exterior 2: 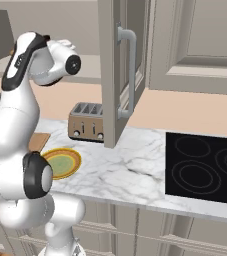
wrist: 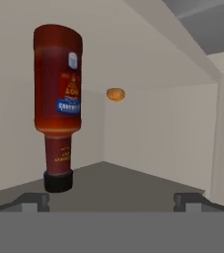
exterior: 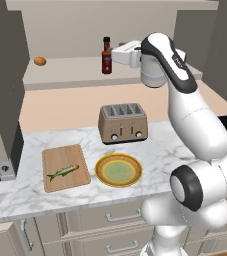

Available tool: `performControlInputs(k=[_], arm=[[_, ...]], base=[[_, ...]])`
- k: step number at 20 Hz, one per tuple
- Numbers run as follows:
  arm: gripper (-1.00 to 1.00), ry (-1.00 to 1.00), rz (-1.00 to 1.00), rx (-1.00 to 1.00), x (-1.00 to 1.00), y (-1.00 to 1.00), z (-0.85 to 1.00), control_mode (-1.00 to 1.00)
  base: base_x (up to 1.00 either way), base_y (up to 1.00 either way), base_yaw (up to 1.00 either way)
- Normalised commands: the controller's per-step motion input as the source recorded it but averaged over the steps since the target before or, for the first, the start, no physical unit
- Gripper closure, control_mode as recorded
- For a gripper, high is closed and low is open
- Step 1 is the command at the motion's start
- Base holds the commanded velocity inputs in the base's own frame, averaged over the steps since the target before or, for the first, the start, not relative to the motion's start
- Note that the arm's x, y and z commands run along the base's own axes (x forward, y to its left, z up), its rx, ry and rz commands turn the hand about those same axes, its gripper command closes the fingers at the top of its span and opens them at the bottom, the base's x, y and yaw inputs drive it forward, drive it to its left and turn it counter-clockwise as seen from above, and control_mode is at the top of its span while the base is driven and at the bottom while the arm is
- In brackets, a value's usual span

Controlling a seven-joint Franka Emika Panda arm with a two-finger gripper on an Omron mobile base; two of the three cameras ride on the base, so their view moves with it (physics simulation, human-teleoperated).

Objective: Pick the fish from the plate and place it on the cutting board. Then pick the condiment bottle from the cabinet and place it next to the cutting board.

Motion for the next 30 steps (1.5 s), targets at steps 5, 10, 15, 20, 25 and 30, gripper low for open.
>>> performControlInputs(k=[5, 10, 15, 20, 25, 30], arm=[[-1.00, 0.00, 0.00, 0.00, 0.23, 0.00, 0.00, -1.00], [-1.00, 0.00, 0.00, 0.00, 0.16, 0.00, 0.00, -1.00], [-1.00, 0.00, 0.00, 0.00, 0.13, 0.04, 0.00, -1.00], [-1.00, 0.00, 0.00, 0.00, 0.13, 0.05, 0.00, -1.00], [-1.00, 0.00, 0.00, 0.00, 0.13, 0.05, 0.00, -1.00], [-1.00, 0.00, 0.00, 0.00, 0.12, 0.04, -0.02, -1.00]], base=[[0.00, 0.00, 0.00], [0.00, 0.00, 0.00], [0.00, 0.00, 0.00], [0.00, 0.00, 0.00], [0.00, 0.00, 0.00], [0.00, 0.00, 0.00]])
